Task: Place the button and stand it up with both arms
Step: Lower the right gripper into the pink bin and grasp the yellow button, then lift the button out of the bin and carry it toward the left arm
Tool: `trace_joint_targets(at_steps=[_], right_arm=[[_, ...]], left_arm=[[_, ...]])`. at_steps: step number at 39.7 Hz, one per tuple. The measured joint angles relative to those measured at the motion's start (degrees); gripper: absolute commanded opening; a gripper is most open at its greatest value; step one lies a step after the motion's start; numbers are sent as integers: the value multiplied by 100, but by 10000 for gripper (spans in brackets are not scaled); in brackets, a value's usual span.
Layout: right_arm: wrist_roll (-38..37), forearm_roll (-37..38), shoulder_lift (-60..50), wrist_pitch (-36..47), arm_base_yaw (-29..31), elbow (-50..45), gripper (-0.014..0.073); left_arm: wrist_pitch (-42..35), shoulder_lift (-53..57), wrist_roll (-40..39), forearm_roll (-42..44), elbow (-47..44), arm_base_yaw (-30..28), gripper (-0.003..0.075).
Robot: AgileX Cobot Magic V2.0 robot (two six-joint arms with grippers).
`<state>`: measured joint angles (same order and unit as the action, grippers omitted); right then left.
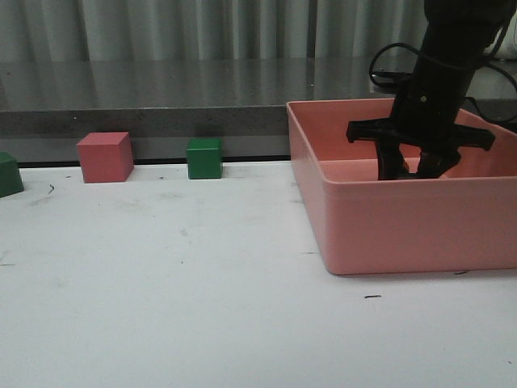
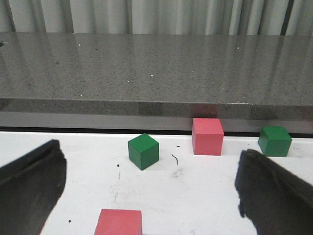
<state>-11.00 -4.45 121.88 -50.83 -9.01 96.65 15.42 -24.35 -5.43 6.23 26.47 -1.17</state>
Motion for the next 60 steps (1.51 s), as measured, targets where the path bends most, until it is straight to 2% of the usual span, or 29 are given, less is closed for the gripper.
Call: trace_joint_targets(at_steps=[13, 21, 30, 40, 45, 51, 60], right_arm=[[-10, 53, -852, -753, -223, 645, 244], [-10, 63, -1354, -909, -838, 820, 244], [-10, -273, -1407, -698, -1870, 838, 244], [-10, -530, -897, -253, -3279, 1012, 244], [-10, -596, -402, -327, -3688, 1441, 244], [-268, -588, 225, -668, -3817, 2129, 246], [-1396, -90, 931, -865, -3686, 2381, 307]], left_arm=[[0, 0, 0, 0, 0, 0, 670], [0, 0, 0, -3, 0, 0, 670], [0, 0, 0, -3, 0, 0, 670], [0, 0, 0, -3, 0, 0, 670], [0, 0, 0, -3, 0, 0, 670], [0, 0, 0, -3, 0, 0, 670], [0, 0, 0, -3, 0, 0, 670]])
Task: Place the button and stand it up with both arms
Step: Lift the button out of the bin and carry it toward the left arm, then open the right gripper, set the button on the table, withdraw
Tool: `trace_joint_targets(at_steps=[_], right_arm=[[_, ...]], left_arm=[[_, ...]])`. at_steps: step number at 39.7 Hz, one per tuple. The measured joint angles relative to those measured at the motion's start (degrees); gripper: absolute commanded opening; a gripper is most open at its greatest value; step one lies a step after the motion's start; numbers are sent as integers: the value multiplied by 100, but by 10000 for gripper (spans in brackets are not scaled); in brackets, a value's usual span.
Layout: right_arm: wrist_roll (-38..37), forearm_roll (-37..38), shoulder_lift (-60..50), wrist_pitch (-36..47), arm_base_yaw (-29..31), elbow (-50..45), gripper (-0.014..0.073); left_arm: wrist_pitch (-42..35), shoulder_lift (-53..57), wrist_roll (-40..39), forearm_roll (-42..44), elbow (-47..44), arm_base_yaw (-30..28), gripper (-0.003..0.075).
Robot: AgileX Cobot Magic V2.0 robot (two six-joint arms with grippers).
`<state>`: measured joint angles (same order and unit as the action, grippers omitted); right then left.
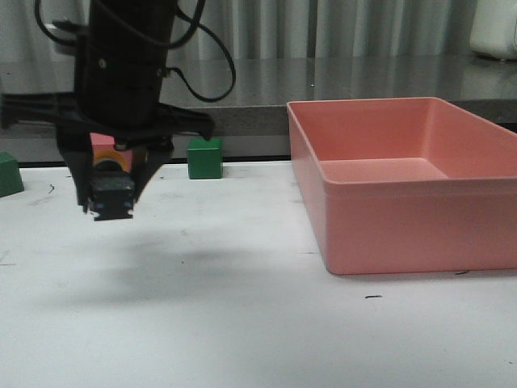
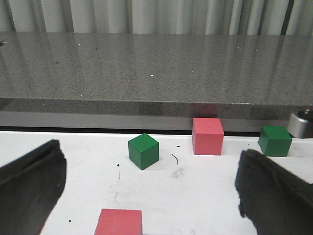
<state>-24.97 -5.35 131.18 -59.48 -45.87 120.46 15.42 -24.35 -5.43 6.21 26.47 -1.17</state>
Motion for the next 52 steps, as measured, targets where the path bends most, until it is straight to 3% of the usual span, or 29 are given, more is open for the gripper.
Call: trace_joint_targets(at_steps=[22, 30, 37, 43, 52], right_arm=[[-261, 46, 672, 39, 88, 40, 316], [-269, 46, 672, 47, 88, 40, 505], [-269, 46, 684, -105, 88, 280, 532], [-257, 46, 684, -533, 88, 805, 430], [-150, 46, 684, -1062, 88, 1470, 21]], left_arm=[[0, 0, 0, 0, 0, 0, 670], [0, 0, 0, 0, 0, 0, 670], [0, 0, 0, 0, 0, 0, 670], [0, 0, 0, 0, 0, 0, 670], [0, 0, 0, 0, 0, 0, 670]])
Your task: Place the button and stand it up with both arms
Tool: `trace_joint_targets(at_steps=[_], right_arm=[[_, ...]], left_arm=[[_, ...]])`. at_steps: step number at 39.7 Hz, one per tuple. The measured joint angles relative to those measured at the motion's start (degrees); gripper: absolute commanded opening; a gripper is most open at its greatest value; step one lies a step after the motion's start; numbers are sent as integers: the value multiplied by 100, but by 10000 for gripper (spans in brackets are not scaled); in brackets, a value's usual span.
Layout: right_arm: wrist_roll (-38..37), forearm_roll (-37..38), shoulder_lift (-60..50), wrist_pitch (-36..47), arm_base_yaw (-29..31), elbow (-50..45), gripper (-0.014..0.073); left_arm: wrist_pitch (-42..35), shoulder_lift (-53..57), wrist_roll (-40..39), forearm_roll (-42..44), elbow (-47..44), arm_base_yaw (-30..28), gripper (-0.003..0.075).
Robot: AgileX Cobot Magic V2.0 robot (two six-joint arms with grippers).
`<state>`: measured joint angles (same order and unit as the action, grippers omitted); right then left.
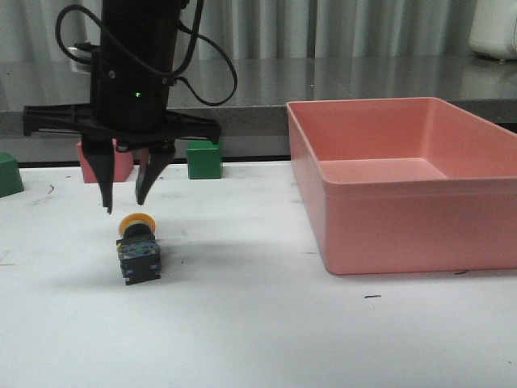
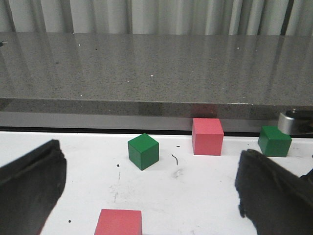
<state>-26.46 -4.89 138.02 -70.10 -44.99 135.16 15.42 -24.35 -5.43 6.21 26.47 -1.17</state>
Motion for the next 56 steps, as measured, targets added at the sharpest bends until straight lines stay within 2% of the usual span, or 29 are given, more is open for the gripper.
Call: trace_joint_targets(at_steps=[3, 18, 24, 29, 39, 52, 56], right_arm=[[24, 0, 0, -38, 0, 148, -76], [483, 0, -208, -136, 0, 520, -70], [969, 0, -748, -136, 80, 505, -70], [1115, -35, -1330, -136, 373, 264, -70], [1339, -10, -2548, -148, 1416, -1166, -70], [1606, 57, -4351, -122, 3223, -4110, -70], [1714, 113, -4949, 155, 3758, -5052, -70]], left_arm=[[0, 0, 0, 0, 0, 0, 670], [0, 0, 0, 0, 0, 0, 670], [0, 0, 0, 0, 0, 0, 670], [0, 0, 0, 0, 0, 0, 670], [0, 0, 0, 0, 0, 0, 670], [0, 0, 0, 0, 0, 0, 670], [0, 0, 0, 0, 0, 0, 670]])
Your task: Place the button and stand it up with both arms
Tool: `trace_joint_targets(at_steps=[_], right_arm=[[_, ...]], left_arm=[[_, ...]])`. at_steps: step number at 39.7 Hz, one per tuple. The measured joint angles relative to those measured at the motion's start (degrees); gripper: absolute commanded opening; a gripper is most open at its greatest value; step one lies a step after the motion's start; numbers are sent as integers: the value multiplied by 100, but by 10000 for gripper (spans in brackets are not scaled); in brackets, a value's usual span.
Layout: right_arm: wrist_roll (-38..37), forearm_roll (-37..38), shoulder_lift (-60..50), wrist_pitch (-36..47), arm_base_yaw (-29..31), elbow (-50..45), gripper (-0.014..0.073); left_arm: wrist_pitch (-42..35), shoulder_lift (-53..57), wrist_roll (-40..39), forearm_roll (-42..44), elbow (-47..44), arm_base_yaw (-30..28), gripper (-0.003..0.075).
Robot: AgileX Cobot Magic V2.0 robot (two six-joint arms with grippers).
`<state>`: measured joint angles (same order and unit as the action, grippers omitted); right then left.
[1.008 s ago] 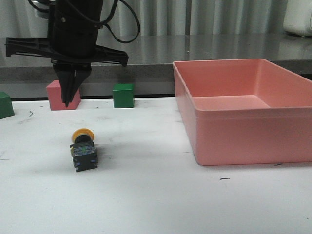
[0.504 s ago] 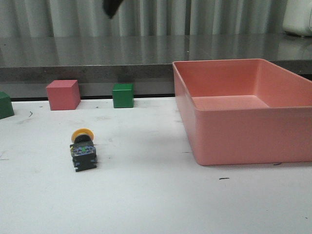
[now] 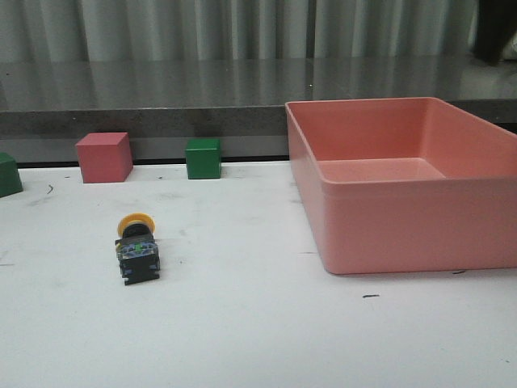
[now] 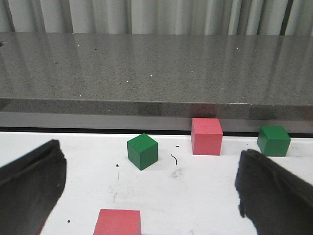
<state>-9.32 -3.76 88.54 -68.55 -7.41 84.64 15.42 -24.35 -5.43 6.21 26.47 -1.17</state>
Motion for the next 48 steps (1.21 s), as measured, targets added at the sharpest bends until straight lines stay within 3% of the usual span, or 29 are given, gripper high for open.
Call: trace_joint_targets(at_steps=[5, 16, 29, 38, 48], right_arm=[[153, 34, -729, 629, 371, -1163, -70], [245, 168, -2689, 2569, 427, -3600, -70], [268, 237, -5423, 3984, 416, -5608, -70], [268, 237, -7222, 4652, 416, -6422, -70], [268, 240, -7882, 4817, 416, -6531, -70]], left_arm=[[0, 0, 0, 0, 0, 0, 670], [0, 0, 0, -10, 0, 0, 670], [0, 0, 0, -12, 0, 0, 670], [0, 0, 0, -12, 0, 0, 670], [0, 0, 0, -12, 0, 0, 670]])
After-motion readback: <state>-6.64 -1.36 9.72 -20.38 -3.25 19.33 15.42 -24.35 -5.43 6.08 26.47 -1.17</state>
